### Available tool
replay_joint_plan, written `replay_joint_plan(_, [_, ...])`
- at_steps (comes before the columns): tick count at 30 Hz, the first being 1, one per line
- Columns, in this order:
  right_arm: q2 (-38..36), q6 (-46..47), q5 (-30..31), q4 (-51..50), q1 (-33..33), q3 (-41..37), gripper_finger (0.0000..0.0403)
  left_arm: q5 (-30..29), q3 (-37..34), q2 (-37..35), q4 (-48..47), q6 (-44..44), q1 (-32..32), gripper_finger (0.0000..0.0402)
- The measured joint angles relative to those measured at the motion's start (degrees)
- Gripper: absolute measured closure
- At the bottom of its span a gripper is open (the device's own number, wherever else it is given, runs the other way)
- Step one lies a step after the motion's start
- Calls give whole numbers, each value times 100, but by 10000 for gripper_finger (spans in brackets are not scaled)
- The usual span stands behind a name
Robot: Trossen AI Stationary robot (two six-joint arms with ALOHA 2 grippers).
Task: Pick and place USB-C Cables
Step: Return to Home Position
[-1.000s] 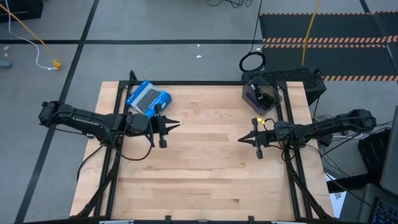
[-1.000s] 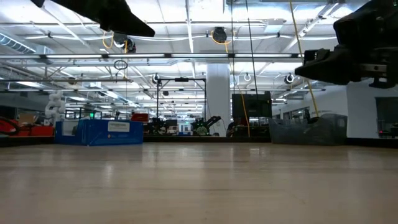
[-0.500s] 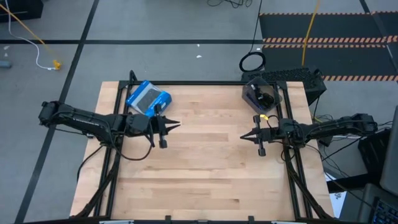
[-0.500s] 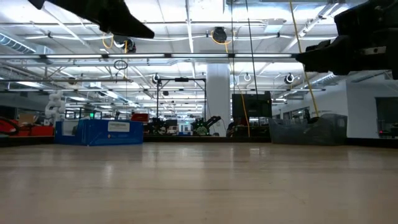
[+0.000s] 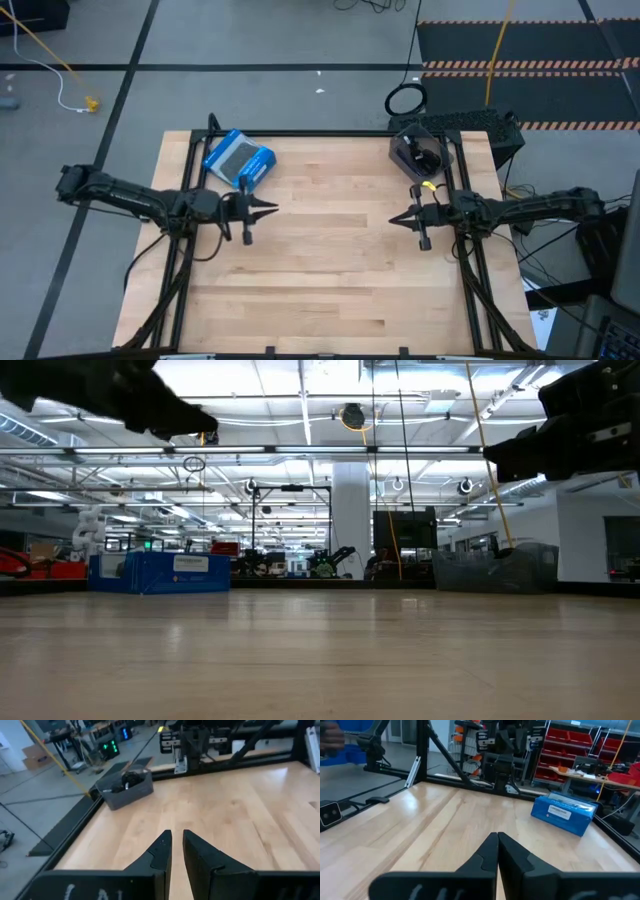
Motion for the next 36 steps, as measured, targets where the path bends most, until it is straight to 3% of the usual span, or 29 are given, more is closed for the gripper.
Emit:
replay_joint_plan(7, [-323, -59, 2, -303, 0, 0, 403, 446, -901, -725, 777, -33, -25, 354])
replay_joint_plan(12, [-484, -200, 7, -362, 0, -2, 403, 646, -1468, -1149, 1179, 45, -20, 394])
replay_joint_plan(16, [-586, -345, 12, -366, 0, -2, 403, 708, -1838, -1379, 1620, 66, -17, 397])
replay_joint_plan(24, [-801, -355, 26, -566, -95, -2, 403, 852, -2274, -1799, 1941, 198, 6, 399])
replay_joint_plan(36, [-1665, -297, 9, -1338, -300, -5, 403, 1042, -2293, -2123, 1831, 177, 65, 396])
